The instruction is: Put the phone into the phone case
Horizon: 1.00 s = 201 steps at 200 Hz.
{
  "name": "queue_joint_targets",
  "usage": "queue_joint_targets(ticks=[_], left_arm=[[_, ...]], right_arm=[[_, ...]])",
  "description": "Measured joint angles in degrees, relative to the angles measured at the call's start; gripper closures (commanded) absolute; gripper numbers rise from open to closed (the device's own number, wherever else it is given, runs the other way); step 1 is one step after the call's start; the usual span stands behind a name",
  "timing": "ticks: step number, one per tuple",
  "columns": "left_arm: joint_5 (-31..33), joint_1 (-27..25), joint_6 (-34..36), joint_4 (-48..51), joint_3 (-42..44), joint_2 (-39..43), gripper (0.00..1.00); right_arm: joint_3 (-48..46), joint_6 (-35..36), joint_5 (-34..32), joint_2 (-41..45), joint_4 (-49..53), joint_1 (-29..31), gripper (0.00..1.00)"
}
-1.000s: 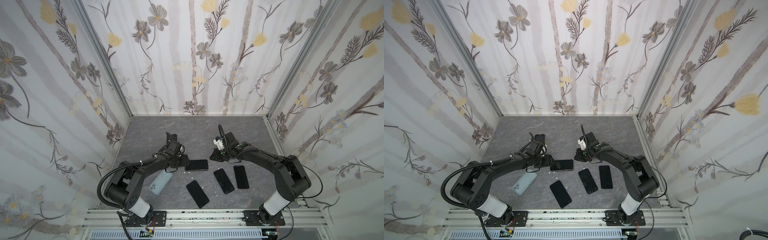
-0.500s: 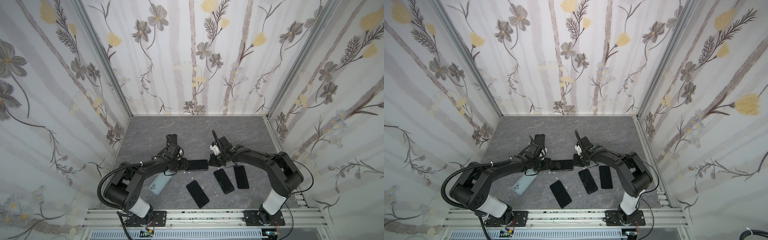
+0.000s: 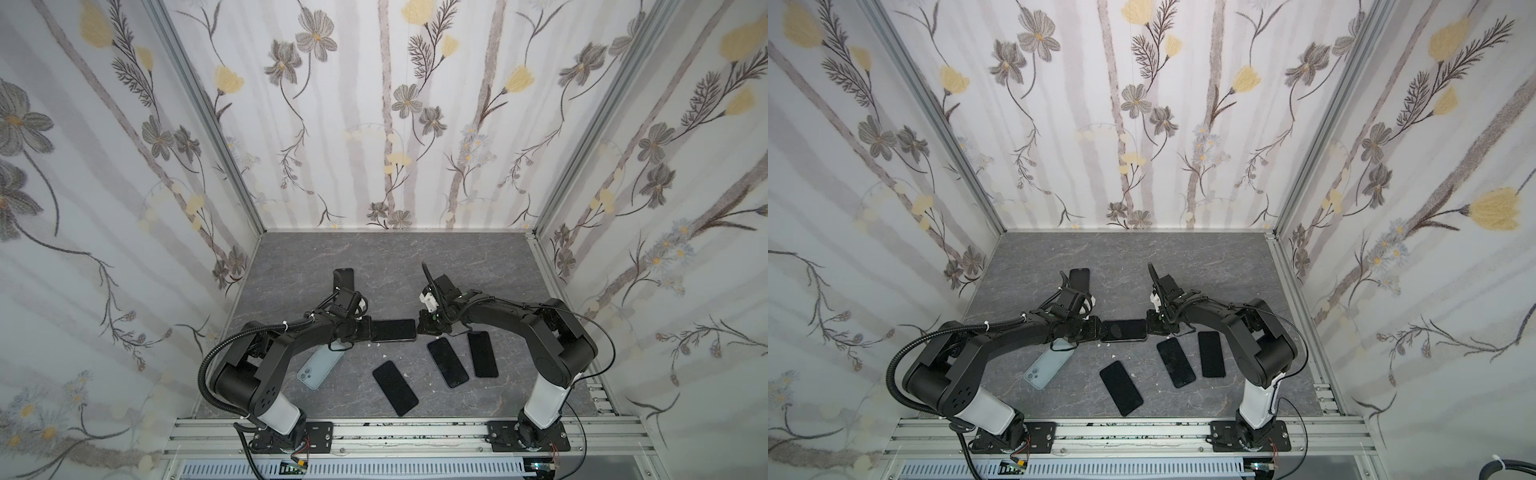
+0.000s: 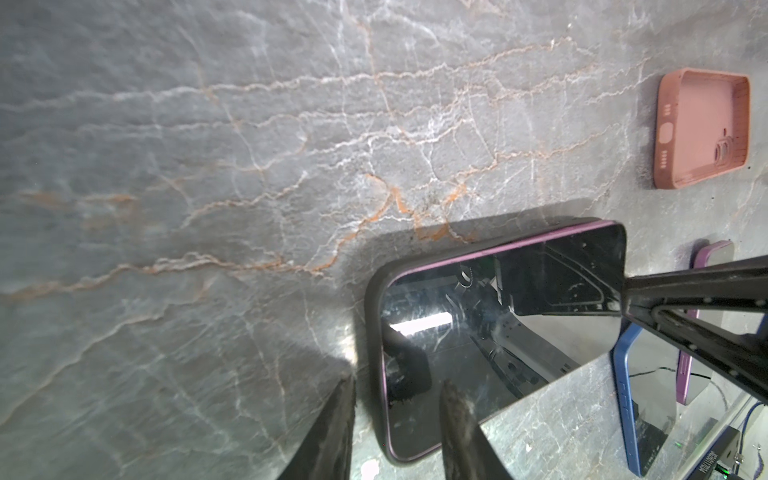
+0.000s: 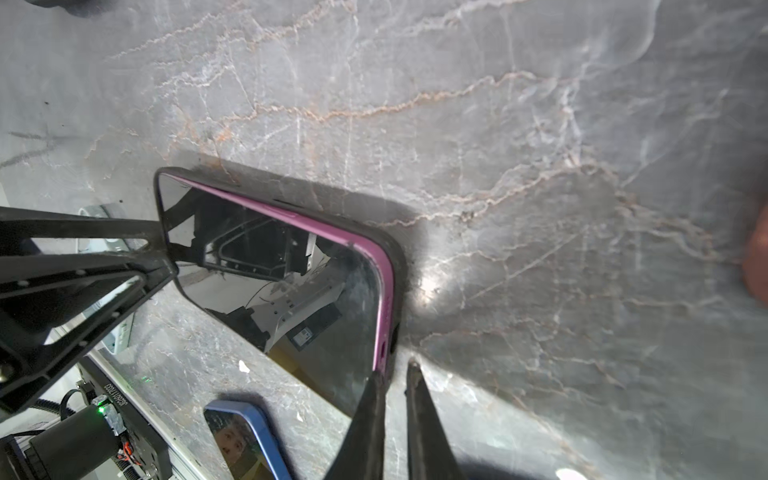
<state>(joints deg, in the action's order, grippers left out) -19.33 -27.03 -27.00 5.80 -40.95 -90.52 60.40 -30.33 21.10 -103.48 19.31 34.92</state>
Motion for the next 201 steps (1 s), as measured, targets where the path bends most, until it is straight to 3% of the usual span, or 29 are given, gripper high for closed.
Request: queue_joint_targets(ticks=[74,201], left_arm=[[-0.96,0.02,-0.26,-2.60,1.11,-0.37,0.68],[-0.59,-0.04,-1.73,-5.05,2.84,0.35,0.73]], right_arm=[[0.15,0.63,0.17,-1.40,0.02,0.63,0.96],[2.23,1.33,-2.01,1.60,4.00,0.96,0.94]])
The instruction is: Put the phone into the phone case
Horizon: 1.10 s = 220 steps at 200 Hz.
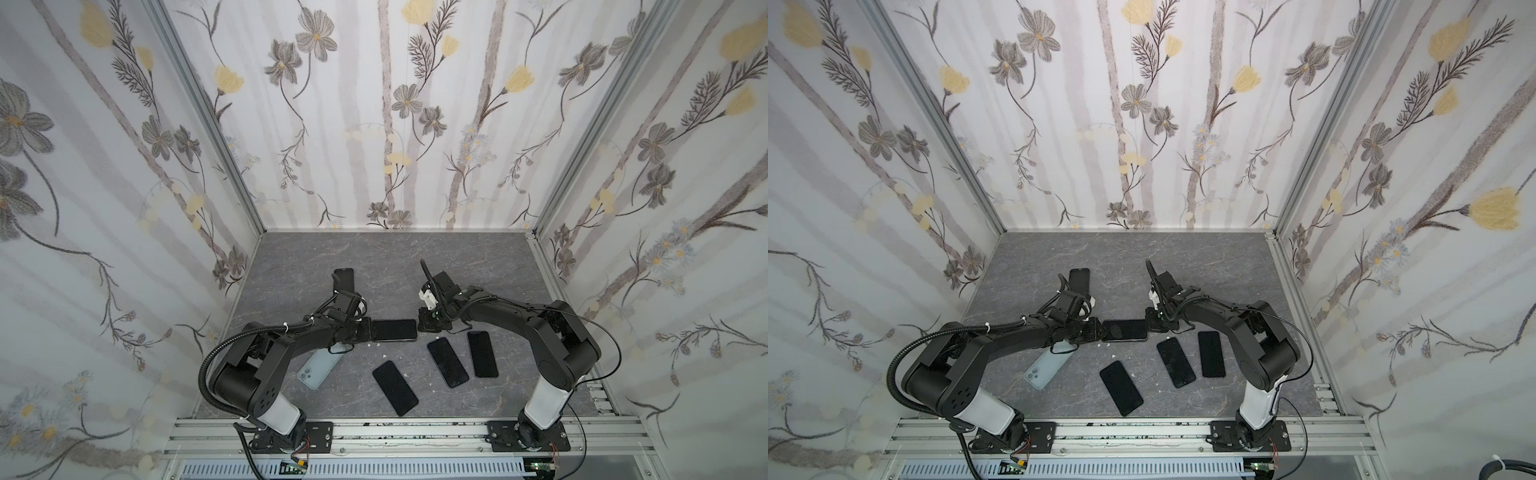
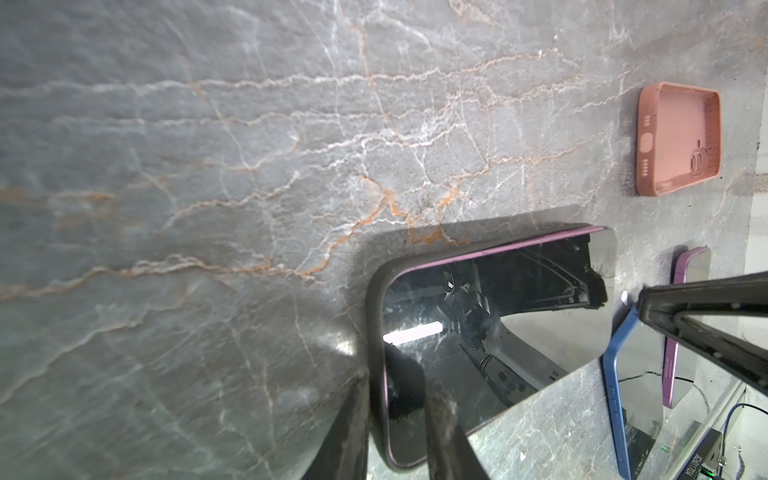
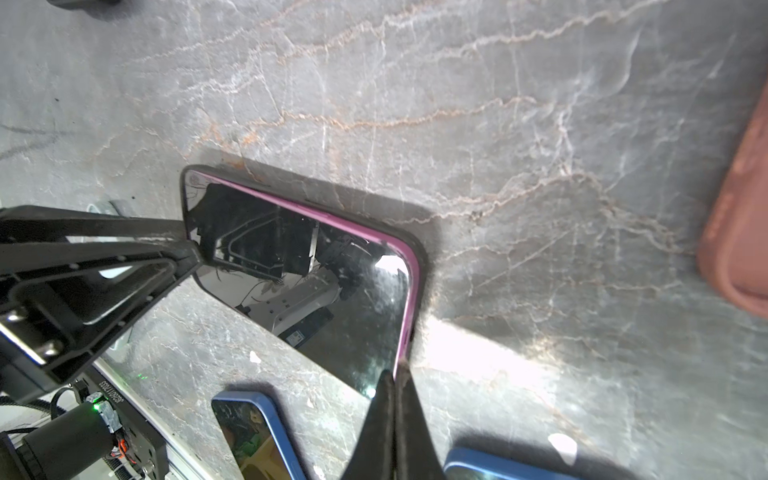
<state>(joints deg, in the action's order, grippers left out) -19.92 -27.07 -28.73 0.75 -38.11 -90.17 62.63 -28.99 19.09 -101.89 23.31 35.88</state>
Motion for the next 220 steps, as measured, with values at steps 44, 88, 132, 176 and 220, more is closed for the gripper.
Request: queue_joint_targets(ticks=[44,88,132,176,220], left_arm=[[-0.02,0.00,0.00,-0.09,0.11,0.04,0.73],[-0.24,0.00,0.00,-0.04,0.33,0.33,0.69],[-0.48,0.00,0.00,-0.13,0.81,0.57,0.70],[-0.52,0.00,-0.26,-1.44,1.84,0.96,0.70],[-0.46,0.00,-0.44,-2.01,2.29,1.16,0.70]], right_arm=[[0.04,0.15,0.11,-1.09,0.02,0.68,0.93],[0.09,0.15,1.14,-2.49,-0.39,0.52,0.94],[0.11,0.13,0.98,-3.21,-0.44,0.72,0.95],[0.00,0.20,-0.22,-4.28,-0.02,1.49,0.95],[0.17,0.79,-2.03,-5.49,-0.20,2.36,0.95]])
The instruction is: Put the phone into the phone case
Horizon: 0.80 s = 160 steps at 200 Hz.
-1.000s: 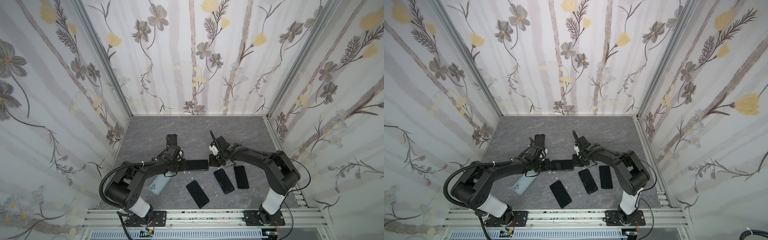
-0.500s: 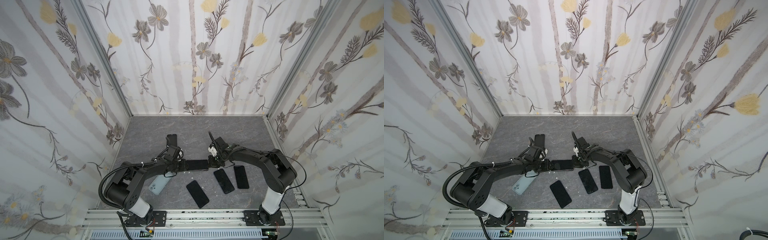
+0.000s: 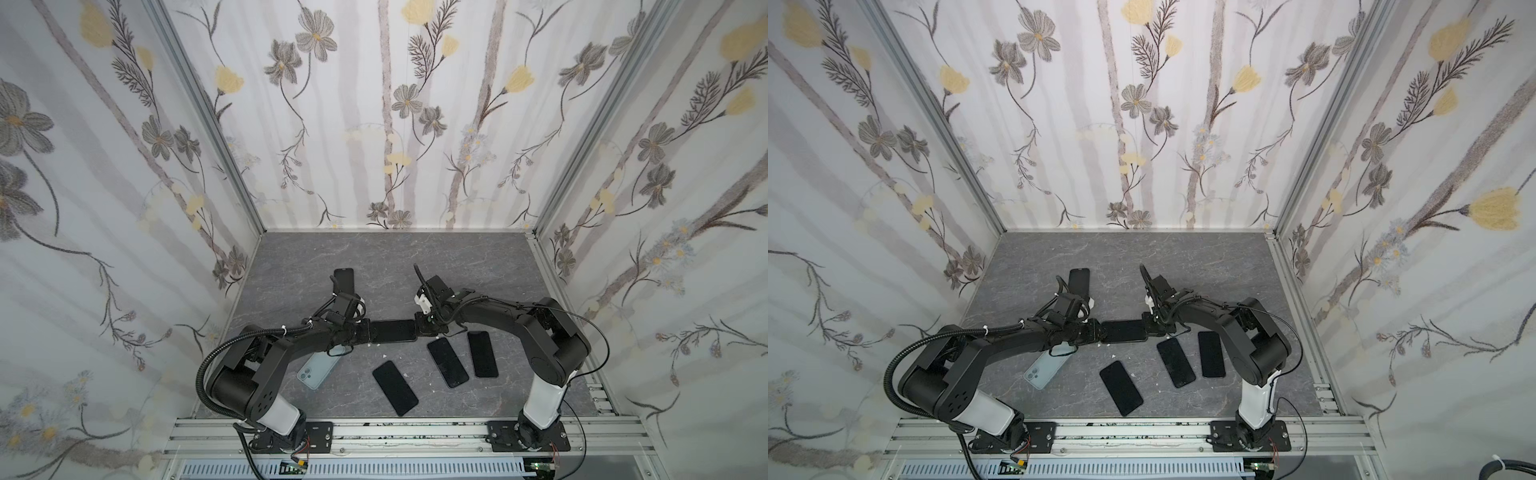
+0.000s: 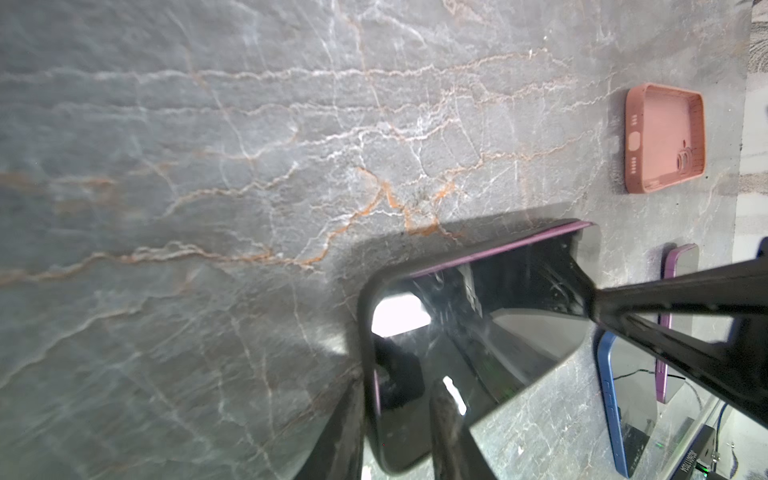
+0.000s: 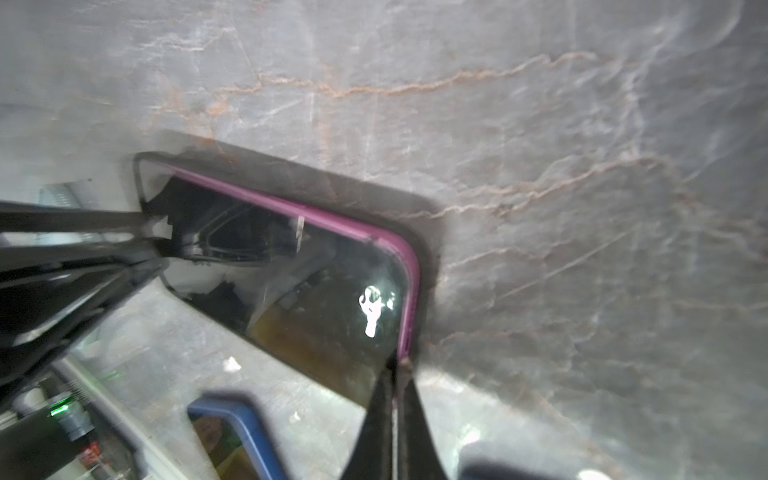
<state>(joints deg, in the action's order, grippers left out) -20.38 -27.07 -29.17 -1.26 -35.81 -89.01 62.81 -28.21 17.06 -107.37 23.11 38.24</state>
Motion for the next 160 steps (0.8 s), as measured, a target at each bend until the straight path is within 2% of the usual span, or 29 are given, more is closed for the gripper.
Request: queue_joint_targets(ticks=[40,78,118,160], left_arm=[[0.00,0.02,0.00,0.00,0.04,0.15,0.70],[0.55,0.00,0.04,2.08,-0.50,0.90,0.70],[3.32,0.59,0.79,8.09,-4.24,1.53,0.69],[5.40,2.03,3.41,12.24,-8.33,3.32,0.66]], right_arm=[[1.31,0.28,-1.46,-0.55,1.62,0.61,0.95],[4.79,1.20,-5.57,-0.81,5.44,2.29,0.94],[9.49,2.34,-8.63,-0.24,10.69,3.04,0.90],[15.98,3.45,-10.36,2.43,12.59,2.95,0.81]])
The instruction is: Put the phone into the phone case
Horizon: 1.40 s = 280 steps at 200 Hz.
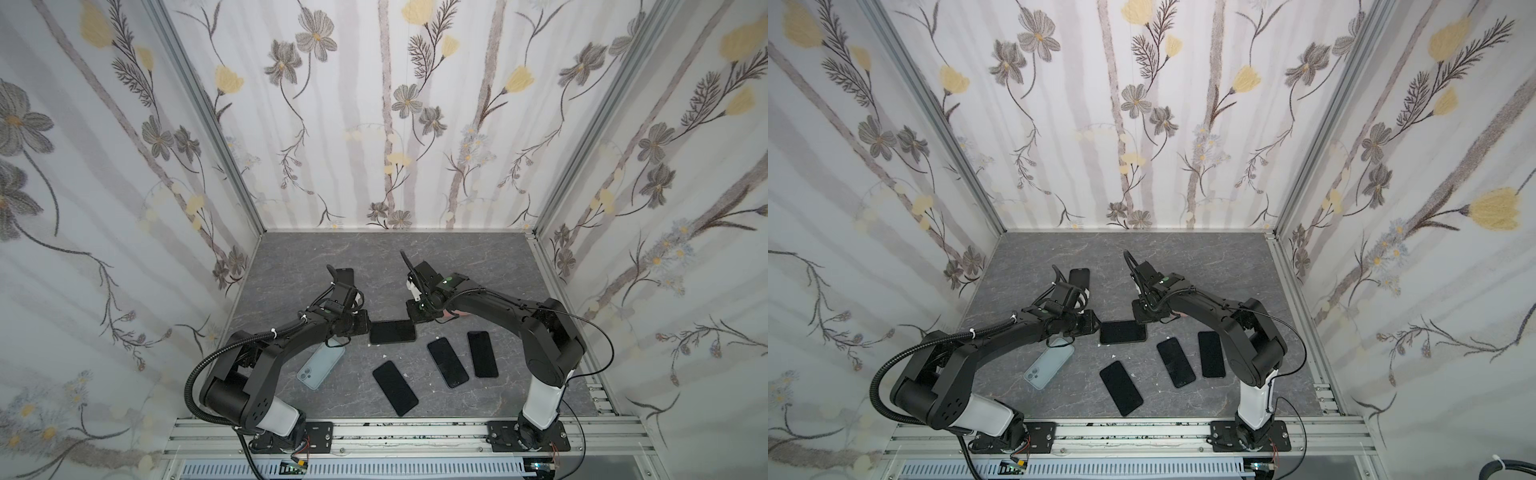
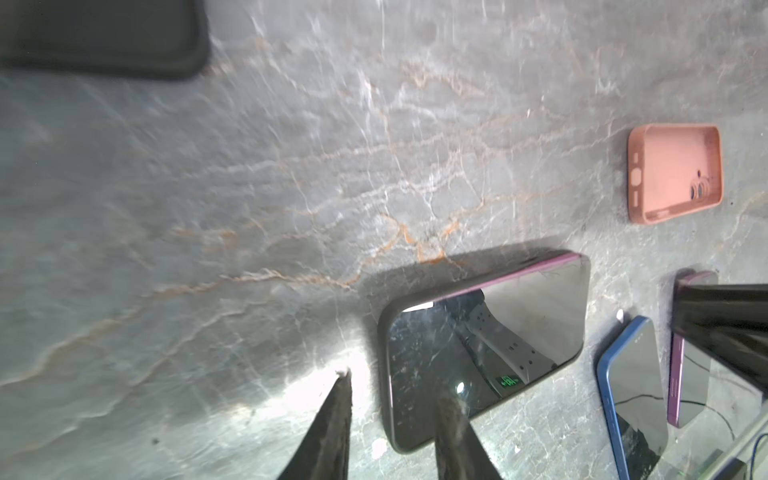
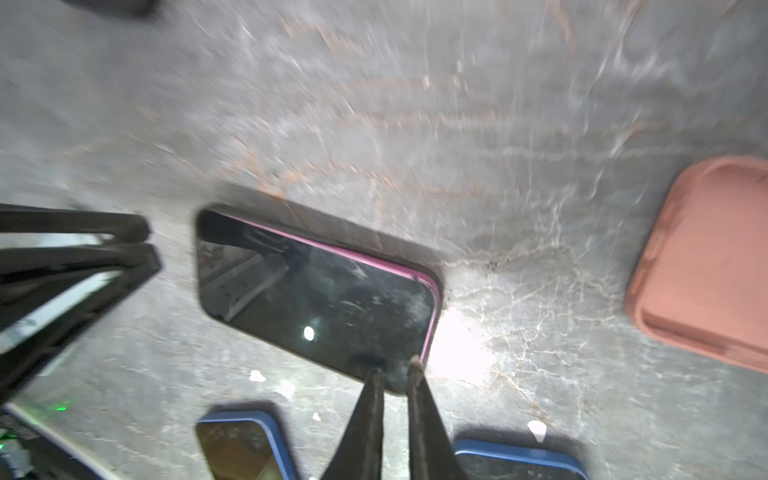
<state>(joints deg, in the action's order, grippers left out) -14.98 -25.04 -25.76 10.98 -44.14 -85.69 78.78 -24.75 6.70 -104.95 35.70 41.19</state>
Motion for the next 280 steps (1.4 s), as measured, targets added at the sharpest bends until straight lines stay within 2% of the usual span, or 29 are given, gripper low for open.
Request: queue_joint_targets(ticks=[32,68,85,113,139,159,208,265,280], left_arm=[[1.03,1.03,1.79,3.06,-3.80,1.90,0.58],[1.44,1.49,2.89,5.57,-5.99,4.55,0.51],[1.42,1.51,2.86,6.32,-6.03,6.08,0.50],[0.48,1.64,2.75,6.38,-5.84,7.30,0.57],[-1.25,1.62,2.56,6.38,-5.77,5.86,0.59],[-2.25,1.64,2.16,6.38,-5.44,3.80,0.63],[-3.89,1.62,1.53,5.27,-2.75,-0.07,0.63],[-4.55,1.62,1.09,3.52,-1.05,-2.69,0.63],[-4.61,1.62,1.09,2.89,-1.05,-3.32,0.63]], right_arm=[[2.82,1.29,-1.16,2.14,0.39,0.00,0.67],[5.29,3.58,-2.47,3.17,0.28,-0.70,0.64],[6.58,5.01,-2.54,2.99,0.31,-1.44,0.67],[7.65,6.93,-1.03,-0.02,0.66,-2.95,0.69],[7.93,7.96,0.94,-3.72,2.19,-3.48,0.69],[7.93,8.33,2.71,-5.90,2.54,-3.26,0.75],[5.88,8.28,3.89,-8.70,2.62,-3.34,0.80],[3.02,7.82,3.82,-8.90,2.16,-3.32,0.80],[2.75,7.82,3.41,-9.29,1.79,-3.32,0.84]])
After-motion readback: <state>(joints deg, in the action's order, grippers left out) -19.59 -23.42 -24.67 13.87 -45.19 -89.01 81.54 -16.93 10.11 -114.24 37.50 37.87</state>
